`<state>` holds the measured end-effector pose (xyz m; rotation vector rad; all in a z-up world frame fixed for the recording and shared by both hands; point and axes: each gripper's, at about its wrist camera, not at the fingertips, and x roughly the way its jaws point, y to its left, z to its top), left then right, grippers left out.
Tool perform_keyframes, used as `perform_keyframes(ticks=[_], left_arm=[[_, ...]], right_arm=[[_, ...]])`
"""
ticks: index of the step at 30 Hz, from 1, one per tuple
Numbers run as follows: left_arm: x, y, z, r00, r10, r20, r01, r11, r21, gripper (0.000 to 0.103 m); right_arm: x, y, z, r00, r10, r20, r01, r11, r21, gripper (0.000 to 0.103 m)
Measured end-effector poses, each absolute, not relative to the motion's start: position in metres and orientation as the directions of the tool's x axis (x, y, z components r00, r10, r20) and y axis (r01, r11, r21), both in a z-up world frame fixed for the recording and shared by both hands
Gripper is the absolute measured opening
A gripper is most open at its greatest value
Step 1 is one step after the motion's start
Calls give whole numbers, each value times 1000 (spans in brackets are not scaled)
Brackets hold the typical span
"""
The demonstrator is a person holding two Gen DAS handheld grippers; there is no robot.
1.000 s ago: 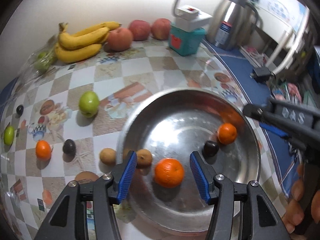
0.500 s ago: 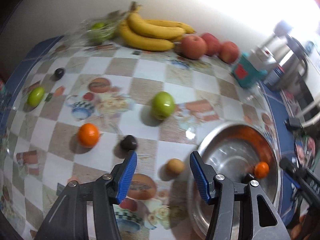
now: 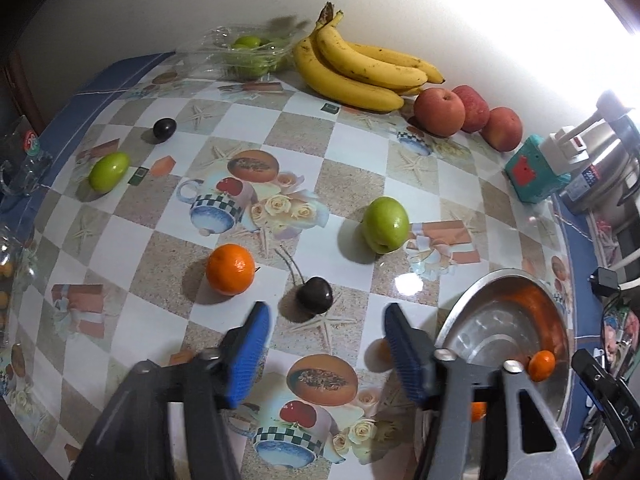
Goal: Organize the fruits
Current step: 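Move both open tools away from the basin toward the fruit on the tablecloth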
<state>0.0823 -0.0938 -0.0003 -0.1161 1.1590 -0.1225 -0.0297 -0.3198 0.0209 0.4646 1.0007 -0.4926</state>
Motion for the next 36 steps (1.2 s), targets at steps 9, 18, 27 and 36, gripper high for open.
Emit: perform_keyframes(ticks=[9,18,27,36], left_arm=[[83,-87,-13,359,-96,-929,-26,993,-113,87],[83,-82,-20,331,-75,-941,-58,993,-99,101],[83,-82,-21,324,-65,-944,-65,994,-91,103],[82,-82,-26,313,-50,-948,-68,995,-75,103]], right_arm=[[-25,-319,12,423,-173,-889,579,807,118,77],[-22,-312,5,409,-158,-899,558,823,109,80],[-21,-312,2,395,-165,-904,560,823,95,80],[-21,-311,0,408,-165,-898,562,821,104,103]])
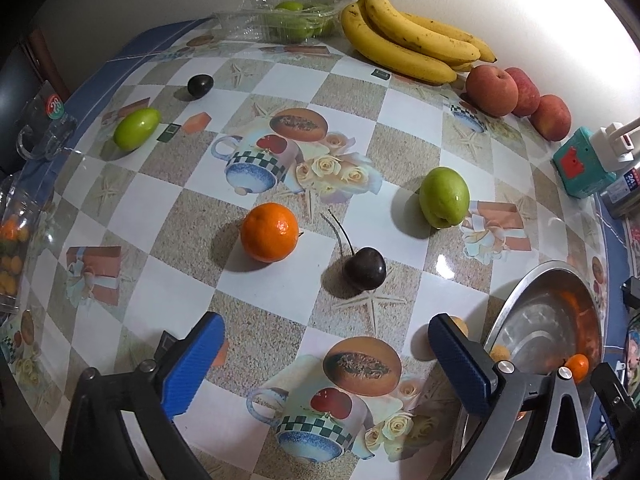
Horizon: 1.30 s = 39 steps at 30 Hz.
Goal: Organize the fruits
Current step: 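Move both open tools away from the basin toward the fruit on the tablecloth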
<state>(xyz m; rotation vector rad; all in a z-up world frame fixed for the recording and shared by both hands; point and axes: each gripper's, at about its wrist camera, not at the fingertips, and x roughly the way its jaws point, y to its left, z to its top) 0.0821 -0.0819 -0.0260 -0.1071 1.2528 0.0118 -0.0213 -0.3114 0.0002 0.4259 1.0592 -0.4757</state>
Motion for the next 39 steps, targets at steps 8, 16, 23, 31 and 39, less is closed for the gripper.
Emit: perform_keyframes(ticks=[8,16,23,31,39], left_arm=[[81,-83,-26,314,-44,-949,-59,996,-65,103],[80,-91,-19,333,-42,-942,4,999,-43,103],[81,-94,-13,347,-24,-937,54,999,-6,103],[88,-77,-2,387,-3,-922,55,998,20,103],[101,-57,6,417,16,-909,105,992,66,103]], right_arm=[[-21,-311,-2,392,-172,-904,557,826,84,103],[-21,-309,0,407,-170,-897,553,828,94,103],[-16,-297,-7,397,-141,-907,532,841,102,103],[-10,-281,-5,437,-107,-893,505,851,145,103],[1,-259,-4,462,-74,-884,458,873,166,103]])
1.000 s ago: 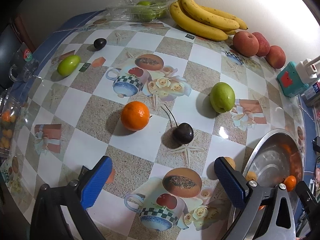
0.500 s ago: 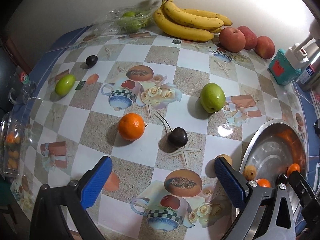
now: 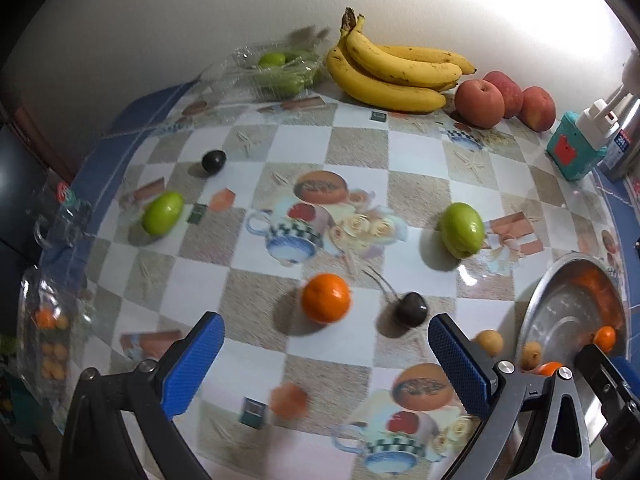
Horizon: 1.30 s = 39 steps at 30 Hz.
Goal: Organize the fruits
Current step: 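Move both open tools away from the basin toward the fruit on the tablecloth, then grasp a dark plum with the left tool while the right tool grasps a green pear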
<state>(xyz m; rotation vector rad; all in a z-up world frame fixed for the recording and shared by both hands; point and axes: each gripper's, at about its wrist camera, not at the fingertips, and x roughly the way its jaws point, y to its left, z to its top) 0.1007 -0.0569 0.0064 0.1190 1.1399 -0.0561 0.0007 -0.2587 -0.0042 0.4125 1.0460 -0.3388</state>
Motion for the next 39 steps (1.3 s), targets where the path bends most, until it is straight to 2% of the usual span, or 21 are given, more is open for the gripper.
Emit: perform_keyframes(ticks=[7,21,31,39], left_arm=[[116,-33,10,430,0,-903,120,991,57,103],[140,3,25,541,-41,-840,172,983,62,103],[169,34,40,554,-114,-824,116,991,-58,103],[204,31,49,592,-90,-801,270,958,91,103]], right_arm=[[11,-238,-12,463,-24,-886,415,889,193,103],[33,-205,-1,514,-38,-857,372,910,183,103],[66,-180,10,519,-7,-855,331,923,194,103],[97,-180,14,503,4,-865,326,926,193,103]])
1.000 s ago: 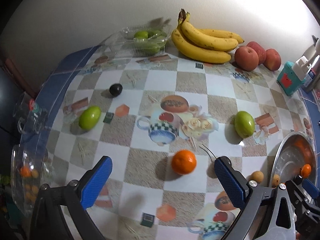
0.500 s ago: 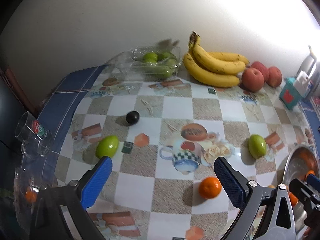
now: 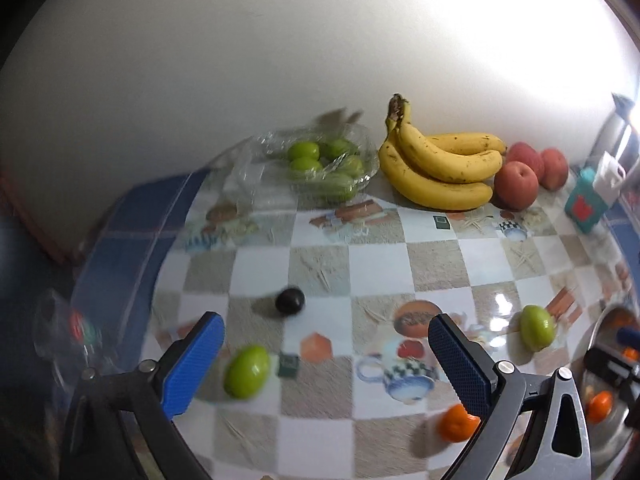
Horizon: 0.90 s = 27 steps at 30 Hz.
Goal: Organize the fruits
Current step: 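Grasp a dark plum with the left tool while the right tool grasps a green pear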
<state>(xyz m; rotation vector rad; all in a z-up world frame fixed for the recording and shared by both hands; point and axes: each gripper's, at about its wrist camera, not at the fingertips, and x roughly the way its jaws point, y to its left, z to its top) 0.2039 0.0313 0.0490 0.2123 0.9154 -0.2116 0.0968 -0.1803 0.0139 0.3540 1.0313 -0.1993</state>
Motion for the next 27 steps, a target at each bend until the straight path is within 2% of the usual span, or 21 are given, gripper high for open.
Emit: perform_keyframes(ticks=[7,27], left_arm=[[241,33,50,539,-61,-840,352,922,159,103],[302,47,-9,393,45,-918,307,935,177,103]], right_arm=[[125,-188,18,466,0,-885,313,935,165,103],[163,-188,-36,337,29,-941,287,949,132,102]])
